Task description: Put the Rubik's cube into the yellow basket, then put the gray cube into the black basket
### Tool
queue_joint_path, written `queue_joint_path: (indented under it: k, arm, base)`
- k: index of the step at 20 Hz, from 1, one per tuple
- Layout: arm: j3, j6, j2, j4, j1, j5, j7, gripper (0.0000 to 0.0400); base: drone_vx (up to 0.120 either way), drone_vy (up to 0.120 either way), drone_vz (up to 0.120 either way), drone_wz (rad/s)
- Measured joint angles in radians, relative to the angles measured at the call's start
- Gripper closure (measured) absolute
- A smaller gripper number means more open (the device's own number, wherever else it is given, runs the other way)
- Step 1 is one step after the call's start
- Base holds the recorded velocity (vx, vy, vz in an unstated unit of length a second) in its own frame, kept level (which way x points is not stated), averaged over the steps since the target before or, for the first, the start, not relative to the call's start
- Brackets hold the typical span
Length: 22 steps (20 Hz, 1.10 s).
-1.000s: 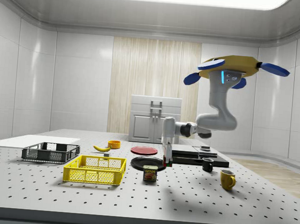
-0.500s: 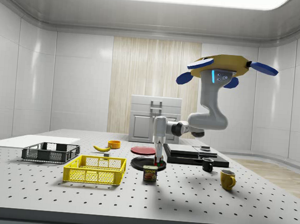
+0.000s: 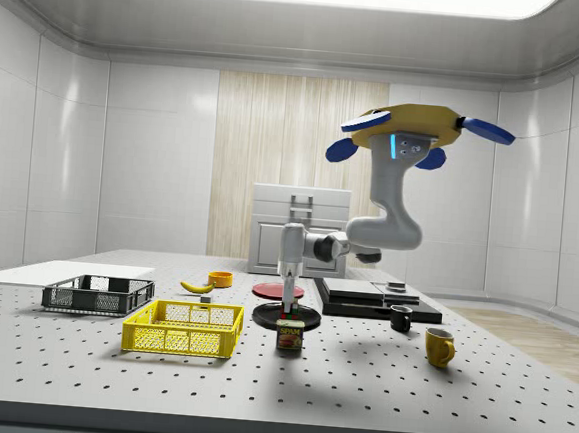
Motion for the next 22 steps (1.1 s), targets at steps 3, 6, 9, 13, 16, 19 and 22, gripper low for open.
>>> queue_joint_path:
  k: [3,6,9,13,16,19,22]
  arm:
    - [0.001,0.003,-0.004,0.000,-0.001,0.002,0.001,0.0075]
    - [0.001,0.007,-0.007,0.000,-0.002,0.003,0.002,0.0075]
    - [0.002,0.010,-0.011,0.001,-0.003,0.005,0.002,0.0075]
    - [0.002,0.014,-0.015,0.001,-0.004,0.006,0.003,0.0075]
    - [0.003,0.017,-0.018,0.001,-0.005,0.008,0.004,0.0075]
    - [0.003,0.020,-0.021,0.001,-0.006,0.009,0.005,0.0075]
    - [0.003,0.022,-0.024,0.001,-0.007,0.010,0.005,0.0075]
  base:
    - [0.120,-0.053,0.000,0.000]
    - [0.120,0.000,0.000,0.000]
    - [0.120,0.000,0.000,0.000]
    - [0.120,0.000,0.000,0.000]
    - [0.120,0.000,0.000,0.000]
    - [0.120,0.000,0.000,0.000]
    - [0.120,0.000,0.000,0.000]
